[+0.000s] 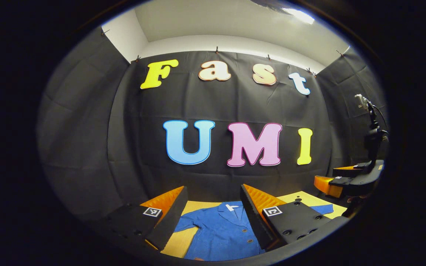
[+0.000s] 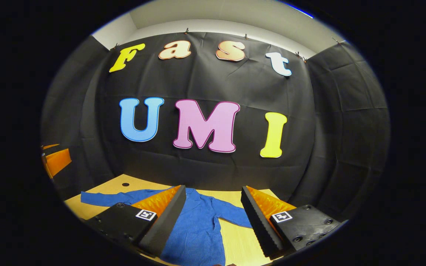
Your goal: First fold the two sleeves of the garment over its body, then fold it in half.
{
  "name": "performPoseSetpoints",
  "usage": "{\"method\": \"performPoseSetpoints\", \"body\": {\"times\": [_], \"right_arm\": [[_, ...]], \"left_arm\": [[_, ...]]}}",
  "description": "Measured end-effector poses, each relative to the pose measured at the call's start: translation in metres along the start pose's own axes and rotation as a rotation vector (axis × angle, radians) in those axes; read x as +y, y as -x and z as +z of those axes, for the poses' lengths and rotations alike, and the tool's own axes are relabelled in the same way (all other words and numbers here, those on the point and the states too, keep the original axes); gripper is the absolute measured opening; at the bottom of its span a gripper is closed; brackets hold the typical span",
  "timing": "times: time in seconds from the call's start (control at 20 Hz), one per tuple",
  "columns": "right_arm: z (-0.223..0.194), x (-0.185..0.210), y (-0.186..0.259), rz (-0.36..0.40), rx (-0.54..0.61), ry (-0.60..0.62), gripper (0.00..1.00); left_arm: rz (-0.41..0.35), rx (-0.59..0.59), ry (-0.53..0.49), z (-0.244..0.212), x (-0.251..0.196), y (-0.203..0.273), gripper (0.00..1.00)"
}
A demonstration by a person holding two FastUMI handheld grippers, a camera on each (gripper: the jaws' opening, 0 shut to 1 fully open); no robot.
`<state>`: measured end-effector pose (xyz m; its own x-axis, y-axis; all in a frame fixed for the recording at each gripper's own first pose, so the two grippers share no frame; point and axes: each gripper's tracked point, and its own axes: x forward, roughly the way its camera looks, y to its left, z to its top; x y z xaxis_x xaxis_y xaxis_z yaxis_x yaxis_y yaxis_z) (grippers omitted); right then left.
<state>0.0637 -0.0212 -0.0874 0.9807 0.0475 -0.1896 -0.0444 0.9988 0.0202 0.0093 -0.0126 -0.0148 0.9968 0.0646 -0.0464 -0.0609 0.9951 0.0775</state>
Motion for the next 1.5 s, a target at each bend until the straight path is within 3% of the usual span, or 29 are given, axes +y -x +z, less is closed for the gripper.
{"method": "performPoseSetpoints", "body": {"times": [0.35,0.7,0.95,1.15,1.5], "right_arm": [[-0.060,-0.059,-0.054,-0.051,0.147,-0.056,0.97],[-0.158,-0.161,-0.096,-0.162,0.377,-0.083,0.97],[-0.245,-0.242,-0.105,-0.318,0.595,-0.155,0.97],[-0.289,-0.303,-0.105,-0.444,0.694,-0.191,0.98],[-0.352,-0.348,-0.112,-0.548,0.850,-0.327,0.97]], "left_arm": [[0.048,0.047,-0.017,-0.014,-0.022,-0.007,0.82],[0.078,0.115,-0.009,-0.035,-0.067,-0.022,0.82],[0.025,0.156,-0.032,-0.044,-0.104,-0.033,0.82],[-0.014,0.178,0.009,-0.045,-0.127,-0.048,0.82],[-0.054,0.232,0.021,-0.061,-0.154,-0.058,0.82]]}}
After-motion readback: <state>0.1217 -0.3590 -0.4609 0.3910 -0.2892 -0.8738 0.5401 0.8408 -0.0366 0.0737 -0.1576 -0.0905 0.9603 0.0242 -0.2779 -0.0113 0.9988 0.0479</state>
